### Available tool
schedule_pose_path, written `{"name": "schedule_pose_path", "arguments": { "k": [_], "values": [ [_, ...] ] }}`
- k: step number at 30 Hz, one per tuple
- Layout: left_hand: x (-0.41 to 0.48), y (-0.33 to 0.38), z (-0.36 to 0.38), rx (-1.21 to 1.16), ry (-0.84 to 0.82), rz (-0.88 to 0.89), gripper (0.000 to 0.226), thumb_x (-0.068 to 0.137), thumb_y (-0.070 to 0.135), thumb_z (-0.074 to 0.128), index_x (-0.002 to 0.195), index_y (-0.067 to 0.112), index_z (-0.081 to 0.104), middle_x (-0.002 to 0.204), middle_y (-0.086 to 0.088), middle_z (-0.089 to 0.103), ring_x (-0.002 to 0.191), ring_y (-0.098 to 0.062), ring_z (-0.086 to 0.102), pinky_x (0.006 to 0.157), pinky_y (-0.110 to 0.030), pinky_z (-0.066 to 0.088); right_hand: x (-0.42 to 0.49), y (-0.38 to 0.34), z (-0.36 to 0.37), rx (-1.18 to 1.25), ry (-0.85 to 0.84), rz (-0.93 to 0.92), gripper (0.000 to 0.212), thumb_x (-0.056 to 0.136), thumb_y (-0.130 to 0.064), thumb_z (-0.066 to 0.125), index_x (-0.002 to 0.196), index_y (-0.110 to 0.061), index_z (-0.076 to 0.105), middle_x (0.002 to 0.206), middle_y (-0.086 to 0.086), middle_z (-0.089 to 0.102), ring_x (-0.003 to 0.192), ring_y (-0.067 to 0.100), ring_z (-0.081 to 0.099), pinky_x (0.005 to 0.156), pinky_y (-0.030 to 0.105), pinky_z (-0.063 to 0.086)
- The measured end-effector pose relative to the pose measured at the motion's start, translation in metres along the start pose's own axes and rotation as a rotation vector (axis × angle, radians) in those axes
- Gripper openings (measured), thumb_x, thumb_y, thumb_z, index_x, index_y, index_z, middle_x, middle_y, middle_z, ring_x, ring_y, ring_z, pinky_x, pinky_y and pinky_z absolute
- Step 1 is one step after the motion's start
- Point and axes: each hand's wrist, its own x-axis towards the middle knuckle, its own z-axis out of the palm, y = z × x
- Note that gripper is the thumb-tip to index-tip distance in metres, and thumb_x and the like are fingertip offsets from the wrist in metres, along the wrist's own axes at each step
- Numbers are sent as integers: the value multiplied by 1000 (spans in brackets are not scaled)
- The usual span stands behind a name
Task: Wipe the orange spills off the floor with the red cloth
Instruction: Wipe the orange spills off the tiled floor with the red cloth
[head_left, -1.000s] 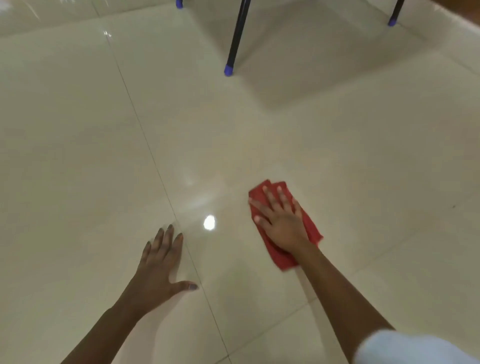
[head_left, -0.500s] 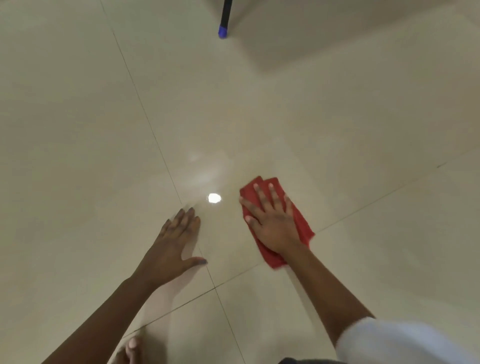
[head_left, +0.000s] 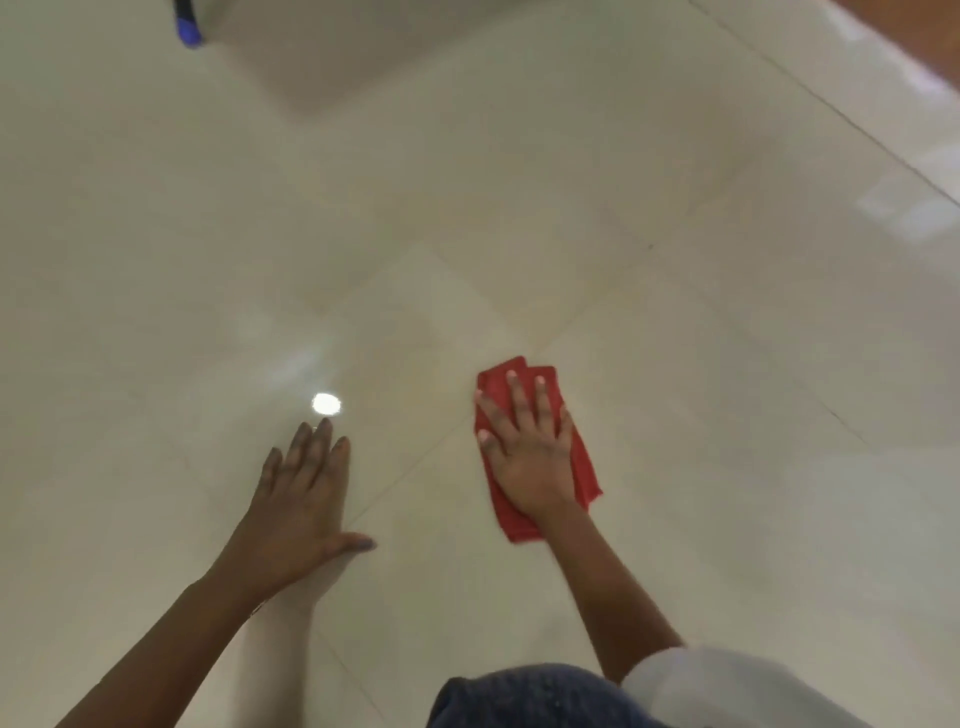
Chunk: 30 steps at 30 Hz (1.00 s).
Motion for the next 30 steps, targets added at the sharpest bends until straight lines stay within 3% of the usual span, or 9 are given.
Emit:
{"name": "schedule_pose_path", "arguments": {
  "k": [3, 5, 7, 9, 12, 17, 20, 25, 30],
  "values": [
    [19, 29, -1, 72, 8, 112, 124, 44, 96, -1, 139, 19, -23, 148, -4, -36, 136, -21, -35, 113, -39, -17, -57, -11, 21, -61, 27, -226, 49, 95, -45, 30, 144, -43, 25, 157, 2, 20, 144, 33, 11, 112, 57, 12],
    [29, 46, -2, 96, 26, 141, 120, 56, 91, 19, 145, 19, -16, 151, -4, -31, 137, -22, -32, 114, -41, -15, -86, 13, 23, -105, 1, -305, 47, 97, -47, 27, 144, -47, 21, 156, -1, 20, 144, 29, 10, 114, 54, 11],
    [39, 59, -3, 130, 22, 176, 114, 67, 82, 40, 147, 19, -11, 154, -4, -27, 138, -22, -32, 115, -42, -13, -78, 52, 11, -95, 65, -163, 46, 94, -45, 30, 140, -44, 34, 154, 0, 28, 142, 29, 18, 110, 53, 23],
    [47, 67, -6, 158, 10, 219, 111, 72, 75, 48, 147, 19, -11, 154, -4, -27, 138, -22, -31, 116, -42, -12, -50, 82, -6, -43, 80, 59, 47, 94, -46, 31, 141, -42, 34, 157, 0, 18, 144, 29, 10, 111, 52, 18],
    [57, 78, -9, 179, -5, 279, 109, 74, 73, 48, 147, 18, -11, 154, -3, -28, 139, -22, -30, 116, -42, -13, -26, 85, -11, 48, -6, 265, 51, 97, -46, 30, 145, -47, 11, 159, -4, -6, 144, 26, -13, 114, 50, 0],
    [69, 93, -6, 207, -30, 362, 107, 76, 73, 46, 147, 19, -14, 148, -1, -35, 132, -20, -38, 116, -41, -12, -95, 71, 12, 9, -1, -28, 49, 97, -51, 18, 145, -49, 9, 158, -7, -4, 145, 25, -11, 115, 49, -1],
    [79, 100, -6, 222, -42, 391, 110, 73, 74, 49, 147, 20, -13, 149, -2, -35, 131, -19, -39, 116, -41, -13, -99, 113, 2, 14, 99, 170, 51, 93, -50, 22, 143, -44, 23, 155, -5, 7, 145, 28, 4, 113, 46, 11],
    [96, 100, -20, 249, -56, 373, 111, 72, 74, 50, 147, 21, -13, 153, -2, -31, 140, -20, -30, 117, -42, -11, -14, 144, -23, 119, 81, 496, 53, 97, -49, 27, 145, -46, 7, 159, -5, -5, 145, 24, -9, 114, 51, 0],
    [103, 102, -40, 159, -124, 358, 86, 89, 50, 51, 149, 18, -1, 158, 1, -16, 145, -15, -15, 118, -41, -2, 19, 64, -15, 162, 128, 203, 53, 95, -33, 38, 144, -43, 22, 158, -8, 10, 146, 20, 1, 114, 46, 3]
  ]
}}
